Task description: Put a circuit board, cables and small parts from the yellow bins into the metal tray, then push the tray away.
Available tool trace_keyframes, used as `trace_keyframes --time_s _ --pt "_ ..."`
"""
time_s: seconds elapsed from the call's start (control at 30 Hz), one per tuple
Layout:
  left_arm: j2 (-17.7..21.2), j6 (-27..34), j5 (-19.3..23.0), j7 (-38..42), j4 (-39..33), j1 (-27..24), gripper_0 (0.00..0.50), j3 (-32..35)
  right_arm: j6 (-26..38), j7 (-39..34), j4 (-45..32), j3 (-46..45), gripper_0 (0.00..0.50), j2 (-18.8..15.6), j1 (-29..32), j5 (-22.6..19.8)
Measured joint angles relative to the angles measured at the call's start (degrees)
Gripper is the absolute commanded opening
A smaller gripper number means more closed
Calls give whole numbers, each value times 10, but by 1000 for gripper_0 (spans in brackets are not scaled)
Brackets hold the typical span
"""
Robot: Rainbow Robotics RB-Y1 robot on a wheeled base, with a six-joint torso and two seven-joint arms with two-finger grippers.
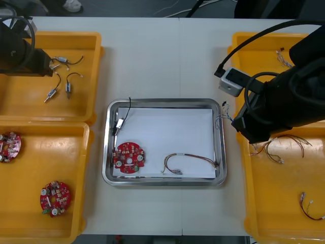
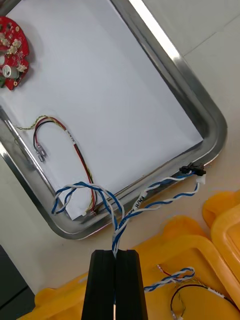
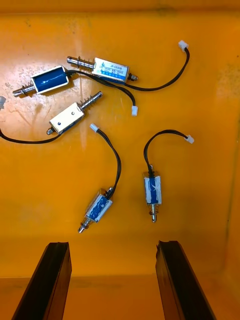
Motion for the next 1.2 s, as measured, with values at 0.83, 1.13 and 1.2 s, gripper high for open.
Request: trace_keyframes --time_s 0.83,1.13,1.2 --pt "12 -76 19 -188 -3 44 500 8 -174 0 136 230 0 0 -109 63" --pt "12 -106 45 -197 -5 83 500 11 -253 5 203 304 0 0 -147 89" --pt "12 -113 48 -198 -5 87 500 11 -270 10 215 321 0 0 -155 94"
